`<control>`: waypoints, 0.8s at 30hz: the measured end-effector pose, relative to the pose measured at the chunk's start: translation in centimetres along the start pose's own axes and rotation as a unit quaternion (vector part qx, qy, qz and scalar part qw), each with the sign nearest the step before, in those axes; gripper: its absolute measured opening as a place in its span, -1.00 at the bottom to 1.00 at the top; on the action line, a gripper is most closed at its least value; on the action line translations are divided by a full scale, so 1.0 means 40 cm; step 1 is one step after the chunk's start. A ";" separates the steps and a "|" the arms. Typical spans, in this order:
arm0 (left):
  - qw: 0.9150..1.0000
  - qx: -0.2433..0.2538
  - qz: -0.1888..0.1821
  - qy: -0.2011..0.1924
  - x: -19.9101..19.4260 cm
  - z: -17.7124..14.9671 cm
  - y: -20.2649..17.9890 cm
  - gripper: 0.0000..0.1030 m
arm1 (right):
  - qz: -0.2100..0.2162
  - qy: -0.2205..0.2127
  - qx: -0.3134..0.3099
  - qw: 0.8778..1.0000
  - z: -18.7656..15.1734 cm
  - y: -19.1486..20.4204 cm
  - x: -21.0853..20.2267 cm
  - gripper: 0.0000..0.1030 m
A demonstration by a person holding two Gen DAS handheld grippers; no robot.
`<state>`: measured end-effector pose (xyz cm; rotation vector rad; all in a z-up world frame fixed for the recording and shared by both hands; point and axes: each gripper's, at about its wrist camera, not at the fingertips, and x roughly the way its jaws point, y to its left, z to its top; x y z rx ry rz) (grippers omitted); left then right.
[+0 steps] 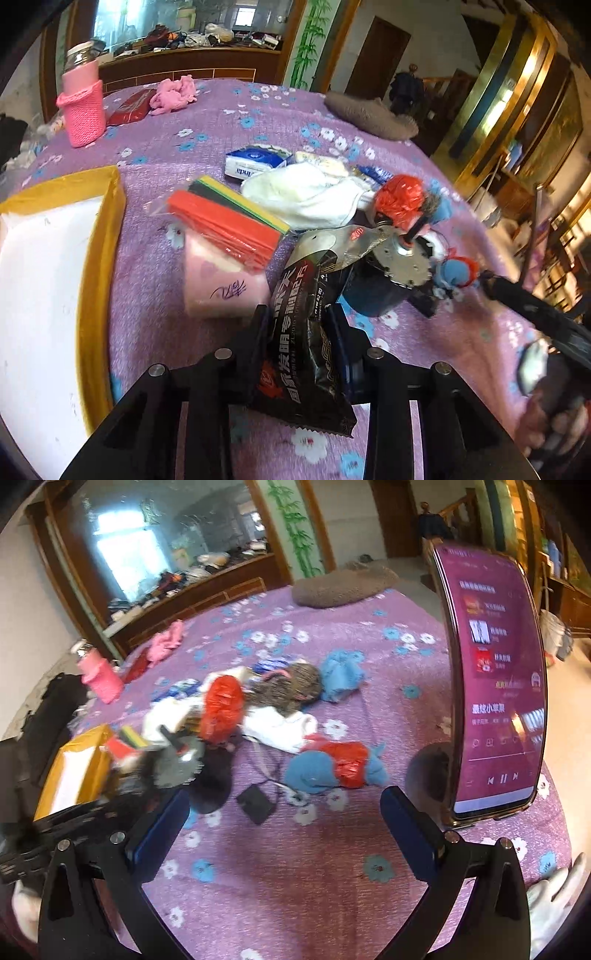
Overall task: Organize soft objects
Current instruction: 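Lift the black bag with left tool while right tool grasps the blue toy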
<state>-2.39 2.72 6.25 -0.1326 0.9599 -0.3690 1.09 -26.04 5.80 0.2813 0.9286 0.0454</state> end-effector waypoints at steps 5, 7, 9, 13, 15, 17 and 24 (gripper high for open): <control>1.000 -0.007 -0.026 -0.012 -0.063 -0.025 0.012 -0.39 | -0.030 0.027 0.017 0.999 0.002 -0.012 0.058 0.77; 0.999 -0.009 -0.032 -0.014 -0.083 -0.037 0.017 -0.39 | -0.036 0.036 0.035 0.998 0.004 -0.025 0.080 0.70; 0.999 -0.013 -0.036 -0.015 -0.098 -0.048 0.023 -0.39 | -0.047 0.038 0.046 0.997 0.006 -0.034 0.091 0.70; 0.999 -0.018 -0.040 -0.015 -0.109 -0.063 0.018 -0.39 | -0.047 0.037 0.065 0.996 0.021 -0.023 0.101 0.70; 0.999 -0.018 -0.040 -0.015 -0.113 -0.068 0.014 -0.39 | -0.055 0.038 0.073 0.995 0.024 -0.019 0.106 0.70; 0.999 -0.018 -0.040 -0.016 -0.114 -0.073 0.010 -0.39 | -0.063 0.035 0.083 0.994 0.027 -0.017 0.110 0.40; 0.999 -0.020 -0.038 -0.017 -0.121 -0.084 -0.001 -0.39 | -0.074 0.040 0.105 0.991 0.023 -0.029 0.127 -0.38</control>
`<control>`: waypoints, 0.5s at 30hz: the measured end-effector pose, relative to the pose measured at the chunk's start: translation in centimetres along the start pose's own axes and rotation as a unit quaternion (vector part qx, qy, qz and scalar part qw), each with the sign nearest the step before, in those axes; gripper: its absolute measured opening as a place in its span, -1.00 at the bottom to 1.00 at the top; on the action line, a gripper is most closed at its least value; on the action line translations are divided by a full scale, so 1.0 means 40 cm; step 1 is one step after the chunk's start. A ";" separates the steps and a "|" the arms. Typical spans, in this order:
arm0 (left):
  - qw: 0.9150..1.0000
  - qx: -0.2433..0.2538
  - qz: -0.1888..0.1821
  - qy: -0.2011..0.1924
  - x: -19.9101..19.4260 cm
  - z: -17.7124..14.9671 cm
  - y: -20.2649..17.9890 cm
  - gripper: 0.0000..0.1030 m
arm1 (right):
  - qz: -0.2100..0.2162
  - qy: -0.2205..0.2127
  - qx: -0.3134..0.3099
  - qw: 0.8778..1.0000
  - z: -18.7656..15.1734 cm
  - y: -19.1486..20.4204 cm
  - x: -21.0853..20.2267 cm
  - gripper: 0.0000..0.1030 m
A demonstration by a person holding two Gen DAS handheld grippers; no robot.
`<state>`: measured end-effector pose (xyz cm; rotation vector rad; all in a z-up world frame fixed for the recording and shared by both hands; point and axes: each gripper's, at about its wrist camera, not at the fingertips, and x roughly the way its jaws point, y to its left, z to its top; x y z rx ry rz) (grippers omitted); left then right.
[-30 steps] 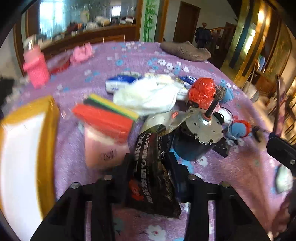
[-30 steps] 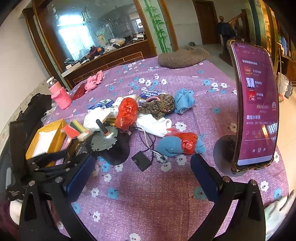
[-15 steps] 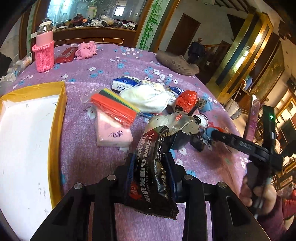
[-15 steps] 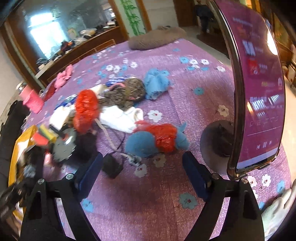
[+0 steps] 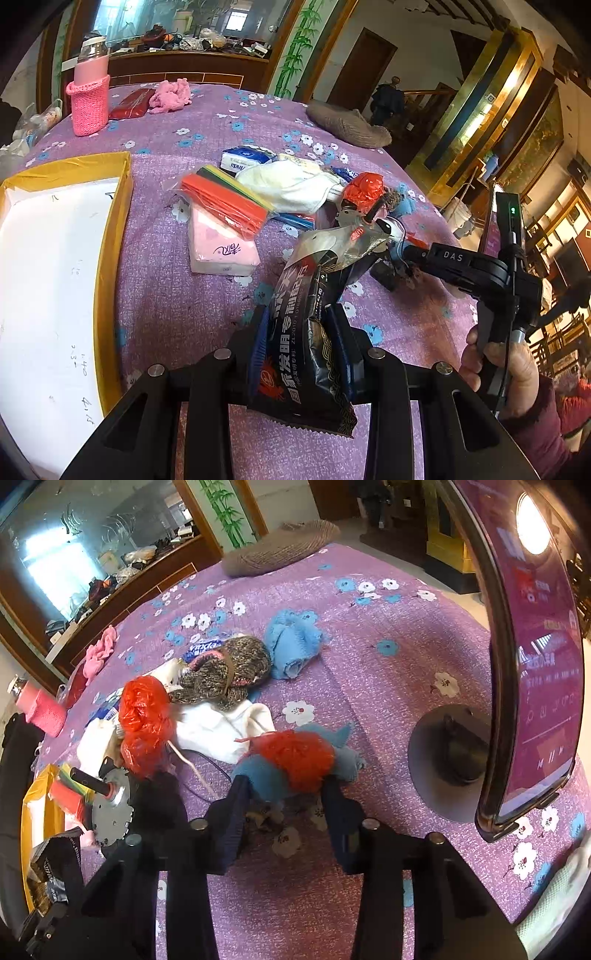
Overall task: Organize soft objects
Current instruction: 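Lift the black bag with left tool while right tool grasps the blue toy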
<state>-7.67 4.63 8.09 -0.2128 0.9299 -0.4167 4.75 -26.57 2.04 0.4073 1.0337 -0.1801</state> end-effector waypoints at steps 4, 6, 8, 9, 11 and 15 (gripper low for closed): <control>1.000 -0.005 0.001 -0.005 -0.011 -0.003 0.004 -0.39 | 0.004 -0.023 -0.013 1.000 -0.007 0.001 -0.034 -0.49; 1.000 -0.008 0.000 -0.006 -0.017 -0.005 0.008 -0.39 | 0.009 -0.033 -0.022 0.999 -0.011 0.007 -0.056 -0.51; 1.000 -0.014 -0.004 -0.007 -0.025 -0.008 0.016 -0.39 | 0.016 -0.042 -0.033 0.998 -0.018 0.017 -0.082 -0.52; 1.000 -0.016 -0.005 -0.007 -0.030 -0.010 0.019 -0.39 | 0.023 -0.047 -0.039 0.998 -0.025 0.022 -0.104 -0.51; 1.000 -0.022 -0.010 -0.010 -0.046 -0.014 0.028 -0.39 | 0.031 -0.056 -0.046 0.997 -0.034 0.031 -0.135 -0.51; 0.999 -0.042 -0.024 -0.012 -0.088 -0.016 0.057 -0.39 | 0.056 -0.080 -0.062 0.993 -0.059 0.056 -0.219 -0.51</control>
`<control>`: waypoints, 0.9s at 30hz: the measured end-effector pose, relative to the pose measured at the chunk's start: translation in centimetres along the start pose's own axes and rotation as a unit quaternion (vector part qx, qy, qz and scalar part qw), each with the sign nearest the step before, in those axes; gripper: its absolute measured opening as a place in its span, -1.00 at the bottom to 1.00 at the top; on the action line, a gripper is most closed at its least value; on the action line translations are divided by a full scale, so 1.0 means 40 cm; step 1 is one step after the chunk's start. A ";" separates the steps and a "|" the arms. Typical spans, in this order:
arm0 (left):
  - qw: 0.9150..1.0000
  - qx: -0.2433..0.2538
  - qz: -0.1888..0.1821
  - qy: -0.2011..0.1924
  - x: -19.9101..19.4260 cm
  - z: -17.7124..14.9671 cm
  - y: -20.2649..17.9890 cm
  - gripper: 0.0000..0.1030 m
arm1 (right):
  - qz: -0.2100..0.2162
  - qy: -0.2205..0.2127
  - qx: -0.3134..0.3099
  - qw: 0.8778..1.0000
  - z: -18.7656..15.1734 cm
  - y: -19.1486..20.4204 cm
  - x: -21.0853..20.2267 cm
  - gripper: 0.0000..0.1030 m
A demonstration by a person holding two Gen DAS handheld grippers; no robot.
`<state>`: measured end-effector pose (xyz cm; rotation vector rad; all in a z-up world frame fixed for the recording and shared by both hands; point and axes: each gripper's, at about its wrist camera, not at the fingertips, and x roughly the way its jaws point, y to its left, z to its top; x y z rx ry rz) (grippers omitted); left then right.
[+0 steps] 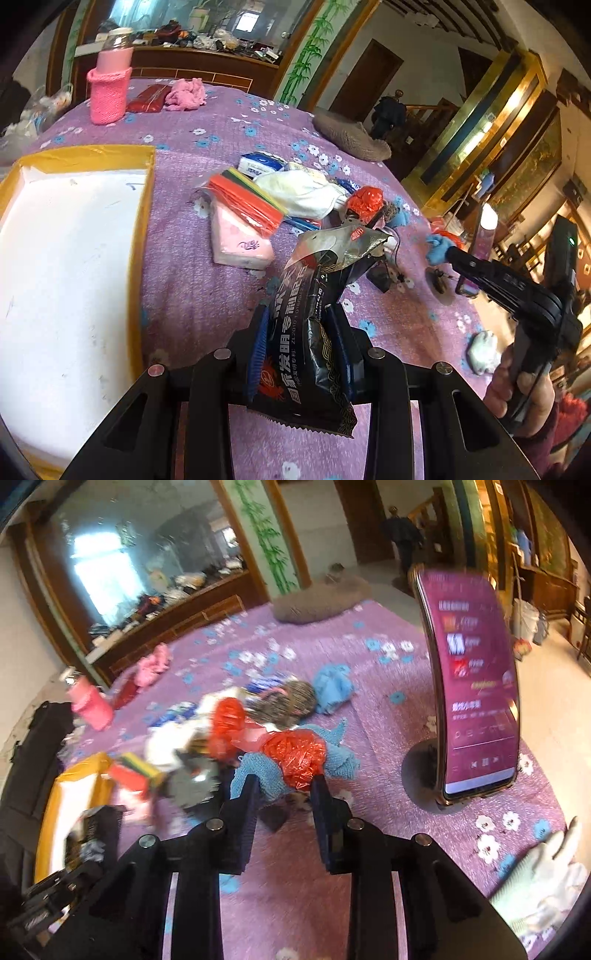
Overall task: Organize soft objects
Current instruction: 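Lift the black bag with left tool while right tool grasps the blue toy, then drop black bag into the box with left tool while right tool drops blue toy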
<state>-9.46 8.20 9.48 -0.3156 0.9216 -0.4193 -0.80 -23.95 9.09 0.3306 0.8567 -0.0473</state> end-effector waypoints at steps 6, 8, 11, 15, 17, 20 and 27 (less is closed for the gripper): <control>0.999 -0.034 -0.003 -0.036 -0.120 0.053 0.081 -0.39 | 0.077 -0.003 -0.054 0.996 0.015 0.119 -0.063 -0.51; 0.998 -0.036 0.020 -0.055 -0.160 0.082 0.113 -0.39 | 0.115 0.012 -0.068 0.991 0.019 0.171 -0.054 -0.51; 0.995 -0.037 0.051 -0.076 -0.191 0.130 0.162 -0.39 | 0.168 0.040 -0.093 0.981 0.025 0.269 -0.017 -0.51; 0.993 -0.067 0.075 -0.070 -0.172 0.188 0.252 -0.39 | 0.205 0.075 -0.141 0.966 0.022 0.426 0.071 -0.51; 0.991 -0.078 0.091 -0.066 -0.152 0.203 0.289 -0.39 | 0.212 0.091 -0.156 0.960 0.010 0.481 0.112 -0.50; 0.989 -0.110 0.088 -0.049 -0.096 0.222 0.337 -0.39 | 0.219 0.117 -0.190 0.950 -0.012 0.579 0.188 -0.50; 0.982 -0.168 0.086 -0.027 0.025 0.270 0.446 -0.35 | 0.187 0.142 -0.248 0.940 -0.051 0.717 0.322 -0.50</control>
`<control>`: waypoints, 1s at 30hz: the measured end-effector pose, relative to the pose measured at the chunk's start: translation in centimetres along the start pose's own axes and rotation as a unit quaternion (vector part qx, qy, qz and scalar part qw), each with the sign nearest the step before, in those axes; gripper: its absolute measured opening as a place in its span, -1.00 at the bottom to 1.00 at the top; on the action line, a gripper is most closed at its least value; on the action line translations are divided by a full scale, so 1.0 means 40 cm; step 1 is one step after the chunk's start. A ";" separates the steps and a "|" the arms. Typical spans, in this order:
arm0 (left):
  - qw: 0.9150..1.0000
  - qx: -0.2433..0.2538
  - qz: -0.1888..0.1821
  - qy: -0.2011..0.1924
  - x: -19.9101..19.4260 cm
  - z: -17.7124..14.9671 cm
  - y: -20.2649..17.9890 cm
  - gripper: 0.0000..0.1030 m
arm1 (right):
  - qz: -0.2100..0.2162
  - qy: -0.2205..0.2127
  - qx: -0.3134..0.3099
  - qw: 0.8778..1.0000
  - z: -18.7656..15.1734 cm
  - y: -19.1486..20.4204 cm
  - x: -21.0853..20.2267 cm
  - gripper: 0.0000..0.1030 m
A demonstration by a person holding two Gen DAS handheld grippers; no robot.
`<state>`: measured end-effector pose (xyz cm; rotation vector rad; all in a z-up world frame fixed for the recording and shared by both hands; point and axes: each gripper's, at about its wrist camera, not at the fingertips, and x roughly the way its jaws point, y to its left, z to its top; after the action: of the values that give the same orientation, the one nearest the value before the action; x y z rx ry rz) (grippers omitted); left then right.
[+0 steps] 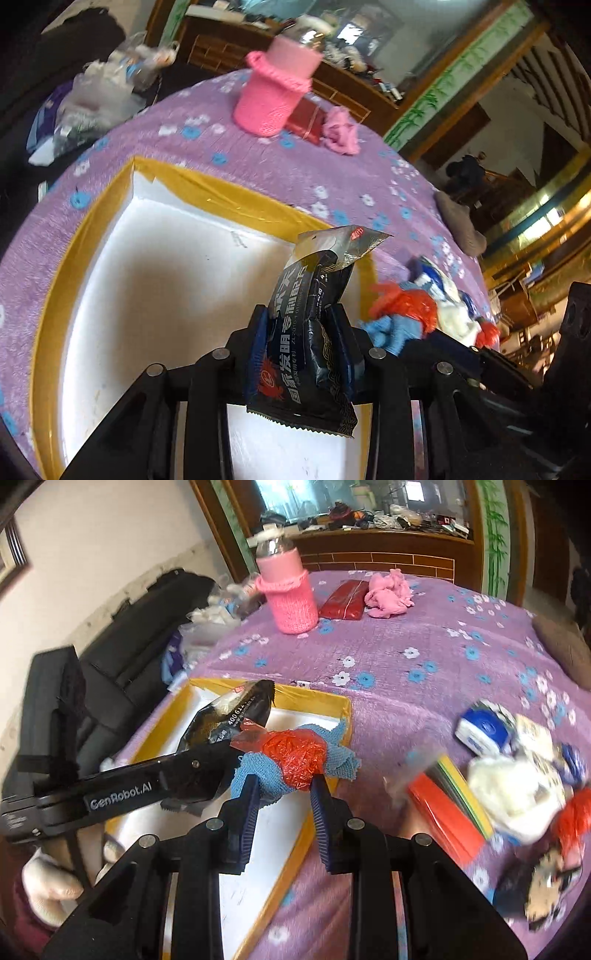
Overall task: Organize soft objects
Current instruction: 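Drop black bag into the box with left tool while right tool drops blue toy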
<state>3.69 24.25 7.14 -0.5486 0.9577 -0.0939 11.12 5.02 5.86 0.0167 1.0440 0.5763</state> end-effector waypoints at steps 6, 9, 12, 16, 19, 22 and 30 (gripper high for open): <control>1.000 -0.021 -0.014 -0.014 0.026 0.018 0.029 0.02 | -0.041 0.016 -0.029 0.999 0.030 0.014 0.085 -0.35; 0.999 -0.023 -0.020 -0.032 0.002 0.011 0.048 0.16 | -0.047 0.016 -0.023 0.999 0.039 0.006 0.091 -0.18; 0.998 -0.026 -0.027 -0.048 -0.029 -0.002 0.060 0.21 | -0.046 0.003 -0.011 0.999 0.043 -0.008 0.070 -0.13; 0.997 -0.021 -0.028 -0.070 -0.086 -0.036 0.056 0.27 | -0.042 -0.012 0.012 0.999 0.032 -0.036 0.006 -0.13; 0.996 0.005 -0.019 -0.087 -0.118 -0.085 0.031 0.46 | -0.048 -0.030 0.038 0.998 -0.001 -0.075 -0.071 -0.13; 0.994 0.039 0.025 -0.095 -0.123 -0.147 0.019 0.49 | -0.049 -0.050 0.060 0.996 -0.060 -0.115 -0.157 -0.13; 0.983 0.070 0.142 -0.091 -0.098 -0.187 0.037 0.49 | -0.089 -0.095 0.090 0.987 -0.195 -0.192 -0.324 -0.05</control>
<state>-4.78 23.75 6.00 -0.2802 0.8337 0.1430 3.36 -9.40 10.16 0.1340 0.8986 0.3112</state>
